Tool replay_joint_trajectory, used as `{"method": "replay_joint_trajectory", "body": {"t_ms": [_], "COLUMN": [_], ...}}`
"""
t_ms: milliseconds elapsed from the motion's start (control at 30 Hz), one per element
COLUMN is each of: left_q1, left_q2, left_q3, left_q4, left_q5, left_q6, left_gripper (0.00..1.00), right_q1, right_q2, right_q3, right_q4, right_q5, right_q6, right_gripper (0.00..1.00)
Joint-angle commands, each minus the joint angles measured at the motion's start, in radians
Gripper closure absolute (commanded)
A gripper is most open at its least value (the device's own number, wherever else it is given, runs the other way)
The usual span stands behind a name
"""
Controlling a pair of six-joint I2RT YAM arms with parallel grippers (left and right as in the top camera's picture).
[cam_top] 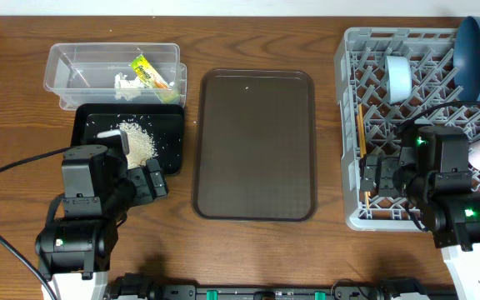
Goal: Sort waste into correct bins and load items into the dishwasher rack
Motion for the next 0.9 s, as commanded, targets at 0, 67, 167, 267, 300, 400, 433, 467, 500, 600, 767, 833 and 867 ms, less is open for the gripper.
{"method": "replay_joint_trajectory", "body": {"t_ms": [0,67,167,267,300,400,433,467,500,600,767,833,867], "left_q1": [0.003,0.003,0.003,0.003,0.003,0.003,0.003,0.003,0.003,0.003,0.003,0.003,0.003], "left_q2": [0.004,0.004,0.004,0.004,0.004,0.004,0.004,0.004,0.004,0.004,0.004,0.004,0.004], "left_q3": [-0.008,-0.008,-0.008,-0.008,-0.008,-0.008,-0.008,-0.008,-0.008,-0.008,-0.008,-0.008,-0.008], "left_q4": [0.000,0.000,0.000,0.000,0.000,0.000,0.000,0.000,0.000,0.000,0.000,0.000,0.000], "left_q5": [-0.009,-0.009,-0.009,-0.009,-0.009,-0.009,-0.009,-0.009,-0.009,-0.009,-0.009,-0.009,-0.009], "left_q6": [0.013,0.013,0.013,0.013,0.013,0.013,0.013,0.013,0.013,0.013,0.013,0.013,0.013], "left_gripper": [0.04,0.04,0.04,0.04,0.04,0.04,0.04,0.04,0.04,0.04,0.04,0.04,0.04], "right_q1": [0.001,0.001,0.001,0.001,0.001,0.001,0.002,0.003,0.003,0.003,0.003,0.003,0.003], "right_q2": [0.000,0.000,0.000,0.000,0.000,-0.001,-0.003,-0.009,-0.019,-0.069,-0.268,-0.362,-0.419], "right_q3": [-0.003,-0.003,-0.003,-0.003,-0.003,-0.003,-0.007,-0.011,-0.019,-0.064,-0.253,-0.349,-0.407], "right_q4": [-0.003,-0.003,-0.005,-0.003,0.002,0.014,0.026,0.038,0.057,0.124,0.312,0.411,0.474], "right_q5": [0.013,0.013,0.013,0.037,0.036,0.036,0.036,0.036,0.036,0.037,0.040,0.044,0.048], "right_q6": [0.015,0.015,0.015,0.006,0.007,0.007,0.007,0.007,0.007,0.006,-0.001,-0.001,-0.001], "right_gripper": [0.01,0.01,0.01,0.01,0.01,0.01,0.01,0.01,0.01,0.01,0.01,0.01,0.01]}}
